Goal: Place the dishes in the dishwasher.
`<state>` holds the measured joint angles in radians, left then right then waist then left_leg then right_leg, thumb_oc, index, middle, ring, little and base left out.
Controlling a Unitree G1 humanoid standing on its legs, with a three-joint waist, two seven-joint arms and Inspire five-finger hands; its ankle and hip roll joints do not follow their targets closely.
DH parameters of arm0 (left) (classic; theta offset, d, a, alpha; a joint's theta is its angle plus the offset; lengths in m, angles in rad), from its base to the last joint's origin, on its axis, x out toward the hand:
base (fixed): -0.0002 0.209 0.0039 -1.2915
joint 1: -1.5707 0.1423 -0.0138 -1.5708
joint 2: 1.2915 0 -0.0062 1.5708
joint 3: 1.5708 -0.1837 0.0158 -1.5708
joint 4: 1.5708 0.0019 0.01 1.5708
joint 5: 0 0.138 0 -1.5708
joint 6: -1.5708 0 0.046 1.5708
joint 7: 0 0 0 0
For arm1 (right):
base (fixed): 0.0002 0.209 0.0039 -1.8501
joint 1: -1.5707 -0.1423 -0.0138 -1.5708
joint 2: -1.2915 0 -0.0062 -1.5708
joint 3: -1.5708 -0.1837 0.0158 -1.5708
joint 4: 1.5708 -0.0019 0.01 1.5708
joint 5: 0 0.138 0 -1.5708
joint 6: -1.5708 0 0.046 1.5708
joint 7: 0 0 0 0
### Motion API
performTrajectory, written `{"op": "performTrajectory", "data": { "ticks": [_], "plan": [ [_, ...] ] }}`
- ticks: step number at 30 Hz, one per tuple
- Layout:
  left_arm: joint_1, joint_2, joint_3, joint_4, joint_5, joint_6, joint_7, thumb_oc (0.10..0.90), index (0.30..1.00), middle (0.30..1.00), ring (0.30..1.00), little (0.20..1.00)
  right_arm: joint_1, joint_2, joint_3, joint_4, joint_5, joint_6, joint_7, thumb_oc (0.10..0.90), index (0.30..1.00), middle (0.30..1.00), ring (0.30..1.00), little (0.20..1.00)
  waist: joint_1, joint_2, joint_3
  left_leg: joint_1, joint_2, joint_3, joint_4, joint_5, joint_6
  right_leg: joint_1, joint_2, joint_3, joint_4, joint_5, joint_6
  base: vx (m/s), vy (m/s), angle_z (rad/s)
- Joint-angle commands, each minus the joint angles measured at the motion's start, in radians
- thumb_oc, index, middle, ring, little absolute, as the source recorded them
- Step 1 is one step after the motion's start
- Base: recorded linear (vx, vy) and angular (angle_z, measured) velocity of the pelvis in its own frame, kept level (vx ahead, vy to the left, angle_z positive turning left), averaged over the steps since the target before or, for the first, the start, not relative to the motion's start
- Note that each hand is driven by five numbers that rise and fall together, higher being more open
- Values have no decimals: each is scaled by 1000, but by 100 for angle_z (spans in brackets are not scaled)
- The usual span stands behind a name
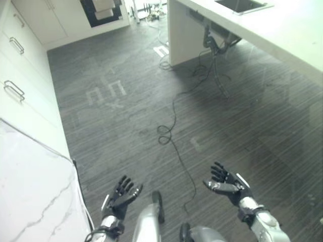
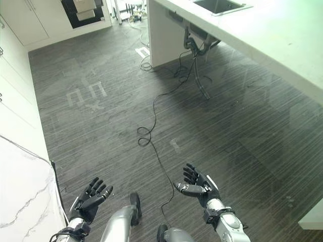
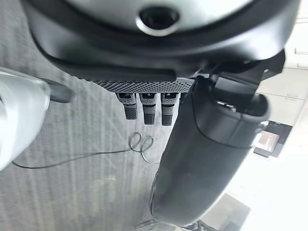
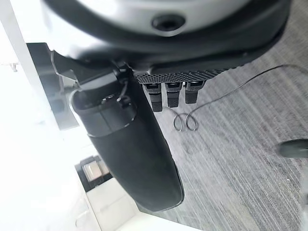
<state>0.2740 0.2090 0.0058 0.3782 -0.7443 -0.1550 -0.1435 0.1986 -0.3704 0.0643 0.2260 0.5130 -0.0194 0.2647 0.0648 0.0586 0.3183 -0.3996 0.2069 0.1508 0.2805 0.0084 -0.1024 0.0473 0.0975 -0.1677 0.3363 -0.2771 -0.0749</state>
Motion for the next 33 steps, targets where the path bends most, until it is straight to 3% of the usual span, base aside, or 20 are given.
{"op": "performTrajectory", "data": {
  "ticks": [1, 4, 6, 7, 8, 9, 10, 11, 13, 14, 16, 17, 20, 23, 26, 28, 29, 30, 31, 33],
  "plan": [
    [-20, 60, 34, -150, -31, -102, -41, 800, 900, 900, 900, 900, -12, -26, -37, -141, 17, -132, 42, 800, 900, 900, 900, 900, 7, -45, -135, 45, 5, 61, 19, 32, -29, 82, -114, 13, -36, 4, 148, 398, 206, -21],
    [-12, 80, 50, -191, -11, -77, -49, 800, 900, 900, 900, 900, 7, -11, -46, -183, 23, -115, 48, 800, 900, 900, 900, 900, 14, -70, -168, 91, -46, 51, 19, -11, 9, 139, -168, 12, -36, 7, 194, 400, 184, -9],
    [-16, 99, 65, -211, 1, -63, -73, 800, 900, 900, 900, 900, 14, 8, -51, -205, 9, -110, 28, 800, 900, 900, 900, 900, 15, -89, -192, 108, -87, 29, 19, -34, 43, 147, -210, 1, -36, 116, 241, 392, 198, 11],
    [-37, 115, 56, -219, 21, -60, -88, 800, 900, 900, 900, 900, 7, 33, -53, -206, 16, -127, 0, 800, 900, 900, 900, 900, 4, -99, -211, 134, -142, -1, 19, -61, 82, 171, -239, -14, -36, 335, 283, 338, 176, 32],
    [-38, 116, 56, -219, 21, -60, -88, 800, 900, 900, 900, 900, 6, 34, -53, -206, 16, -127, 0, 800, 900, 900, 900, 900, 3, -98, -210, 134, -142, -2, 19, -60, 82, 172, -239, -15, -36, 336, 284, 409, 250, 64],
    [-61, 121, 42, -206, 19, -58, -86, 800, 900, 900, 900, 900, 2, 48, -50, -208, 15, -136, -11, 800, 900, 900, 900, 900, -5, -79, -213, 153, -149, -8, 19, -76, 98, 169, -244, -24, 90, 436, 293, 274, 217, 64],
    [-78, 124, 28, -203, 23, -60, -83, 800, 900, 900, 900, 900, 2, 56, -46, -220, 19, -136, -20, 800, 900, 900, 900, 900, -18, -54, -207, 181, -150, -19, 19, -96, 112, 110, -242, -20, 247, 469, 292, 365, 299, 67],
    [-87, 123, 16, -216, 30, -54, -80, 800, 900, 900, 900, 900, 1, 59, -39, -231, 24, -135, -24, 800, 900, 900, 900, 900, -32, -35, -196, 211, -150, -21, 19, -117, 125, 11, -253, -15, 375, 474, 280, 256, 227, 44],
    [-91, 120, 4, -228, 45, -58, -68, 800, 900, 900, 900, 900, -10, 64, -28, -227, 19, -138, -25, 800, 900, 900, 900, 900, -40, -29, -189, 229, -150, -14, 19, -127, 129, -68, -259, -19, 438, 466, 267, 212, 65, 38],
    [-101, 129, -16, -250, 45, -55, -77, 800, 900, 900, 900, 900, -16, 49, -17, -231, 30, -139, -25, 800, 900, 900, 900, 900, -64, -50, -169, 267, -180, -24, 19, -132, 123, -129, -209, -67, 283, 370, 239, 383, -125, 32],
    [-105, 137, -16, -263, 52, -42, -102, 800, 900, 900, 900, 900, 0, 35, -31, -244, 50, -144, -21, 800, 900, 900, 900, 900, -91, -82, -160, 302, -215, -53, 19, -154, 114, -166, -183, -106, 0, 403, 236, 495, -243, 27],
    [-103, 144, -12, -268, 42, -32, -107, 800, 900, 900, 900, 900, 17, 27, -40, -244, 67, -153, -11, 800, 900, 900, 900, 900, -113, -112, -146, 340, -250, -82, 19, -185, 111, -229, -204, -86, -36, 386, 244, 454, -253, 91],
    [-98, 149, -28, -265, 52, -71, -110, 800, 900, 900, 900, 900, 46, 18, -57, -227, 100, -202, 9, 800, 900, 900, 900, 900, -156, -127, -140, 403, -279, -137, 19, -235, 108, -396, -246, -9, -36, 350, 258, 507, -283, 131],
    [-84, 154, -23, -277, 62, -96, -110, 800, 900, 900, 900, 900, 23, 13, -52, -223, 84, -207, -3, 800, 900, 900, 900, 900, -146, -133, -152, 440, -278, -125, 19, -274, 106, -394, -271, -62, -36, 335, 255, 409, -208, 72],
    [-73, 148, -16, -300, 65, -93, -104, 800, 900, 900, 900, 900, 6, 0, -55, -245, 64, -191, -38, 800, 900, 900, 900, 900, -143, -142, -191, 488, -283, -124, 19, -318, 105, -351, -250, -49, -36, 342, 234, 429, -255, -46],
    [-70, 141, -7, -324, 68, -82, -104, 800, 900, 900, 900, 900, -6, -13, -68, -262, 59, -185, -49, 800, 900, 900, 900, 900, -137, -133, -209, 527, -271, -118, 19, -297, 86, -323, -233, -60, -36, 324, 211, 351, -194, -30],
    [-66, 136, -6, -330, 66, -87, -109, 800, 900, 900, 900, 900, -8, -23, -81, -276, 57, -186, -49, 800, 900, 900, 900, 900, -136, -118, -219, 552, -243, -98, 19, -201, 55, -304, -212, -74, -36, 298, 187, 392, -221, -20],
    [-66, 129, -9, -327, 71, -98, -110, 800, 900, 900, 900, 900, -7, -34, -94, -284, 63, -185, -46, 800, 900, 900, 900, 900, -130, -120, -222, 582, -219, -48, 19, -14, 11, -269, -205, -79, -36, 267, 164, 506, -346, -51],
    [-65, 117, -16, -323, 65, -109, -111, 800, 900, 900, 900, 900, -7, -48, -104, -292, 58, -190, -37, 800, 900, 900, 900, 900, -121, -150, -209, 547, -214, 1, 162, 93, -24, -222, -222, -70, -36, 239, 137, 405, -335, -86],
    [-61, 108, -18, -328, 70, -111, -113, 800, 900, 900, 900, 900, -3, -57, -112, -303, 50, -194, -32, 800, 900, 900, 900, 900, -106, -171, -187, 394, -180, 30, 333, 104, -25, -177, -227, -59, -36, 216, 117, 233, -231, -82]
  ]
}}
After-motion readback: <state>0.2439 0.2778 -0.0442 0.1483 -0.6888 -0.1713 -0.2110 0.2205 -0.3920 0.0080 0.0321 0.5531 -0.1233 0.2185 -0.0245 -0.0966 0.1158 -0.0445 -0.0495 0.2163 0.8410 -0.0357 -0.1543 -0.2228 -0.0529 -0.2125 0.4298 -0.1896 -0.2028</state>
